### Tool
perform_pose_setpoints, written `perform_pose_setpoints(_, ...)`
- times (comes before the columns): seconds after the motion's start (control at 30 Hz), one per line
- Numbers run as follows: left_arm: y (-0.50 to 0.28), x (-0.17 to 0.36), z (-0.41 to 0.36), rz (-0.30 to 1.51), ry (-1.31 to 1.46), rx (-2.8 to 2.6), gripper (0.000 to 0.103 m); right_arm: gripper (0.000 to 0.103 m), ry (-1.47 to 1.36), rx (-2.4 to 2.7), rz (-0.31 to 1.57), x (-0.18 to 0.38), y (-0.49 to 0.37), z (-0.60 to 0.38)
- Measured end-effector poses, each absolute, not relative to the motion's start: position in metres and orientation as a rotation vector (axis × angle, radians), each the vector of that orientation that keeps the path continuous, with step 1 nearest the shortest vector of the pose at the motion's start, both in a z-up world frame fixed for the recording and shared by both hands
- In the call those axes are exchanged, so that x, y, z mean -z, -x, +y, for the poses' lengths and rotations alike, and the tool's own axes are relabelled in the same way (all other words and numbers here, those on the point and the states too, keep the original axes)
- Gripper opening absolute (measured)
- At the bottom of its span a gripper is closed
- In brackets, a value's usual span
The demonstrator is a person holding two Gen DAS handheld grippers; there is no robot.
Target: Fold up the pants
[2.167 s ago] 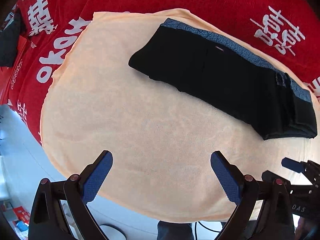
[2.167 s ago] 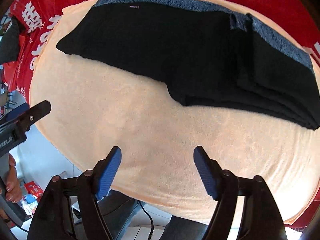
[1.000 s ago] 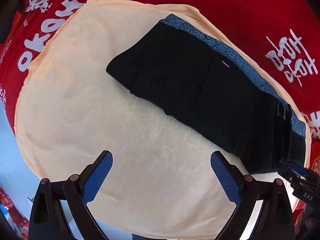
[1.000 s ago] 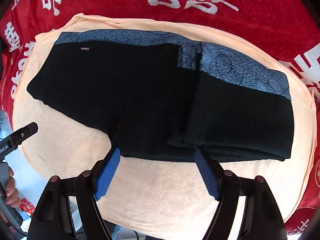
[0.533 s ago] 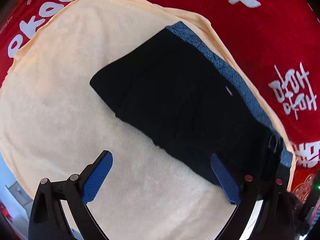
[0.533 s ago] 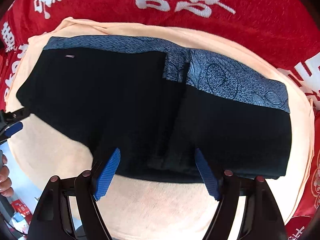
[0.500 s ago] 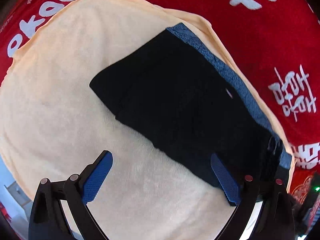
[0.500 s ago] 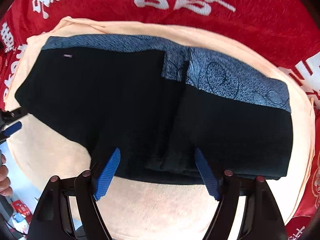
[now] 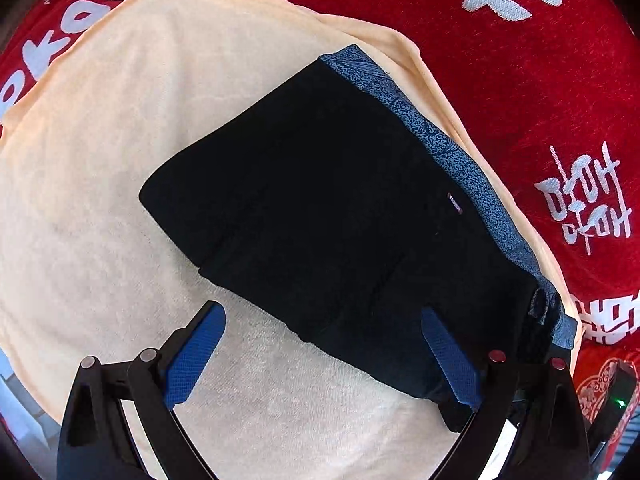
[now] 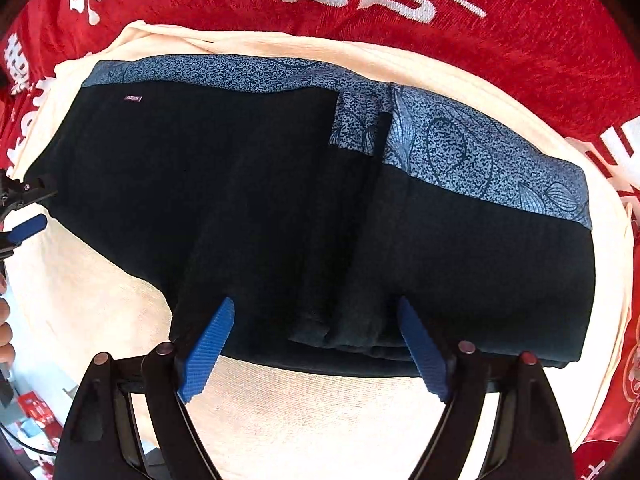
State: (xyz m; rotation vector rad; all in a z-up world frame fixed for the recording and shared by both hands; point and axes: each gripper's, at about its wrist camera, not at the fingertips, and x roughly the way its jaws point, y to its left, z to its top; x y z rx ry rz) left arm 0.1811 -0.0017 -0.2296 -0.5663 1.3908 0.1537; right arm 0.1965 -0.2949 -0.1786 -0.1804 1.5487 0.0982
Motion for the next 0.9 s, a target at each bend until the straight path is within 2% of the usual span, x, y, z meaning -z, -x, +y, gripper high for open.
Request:
perform_pose_setpoints(0.33,-0.178,0.234,0.010,1.369,0.608,-0.156,0.099,0.088,0.192,-0.100,1.547,0.180,-0.198,-0.291)
perform_pose_setpoints(0.6,-0.164,0.240,0.039,1.206,0.817,-0.093,0.099,0.088,0.197,-0.104,1.537,0.184,-0.191,-0.286)
perform_pose_setpoints(0.9,-0.166,0.238,0.044,1.129,0.881,-0.075,0.101,0.088,0.206,-0.113,1.515,0.184,-0.179,-0.285)
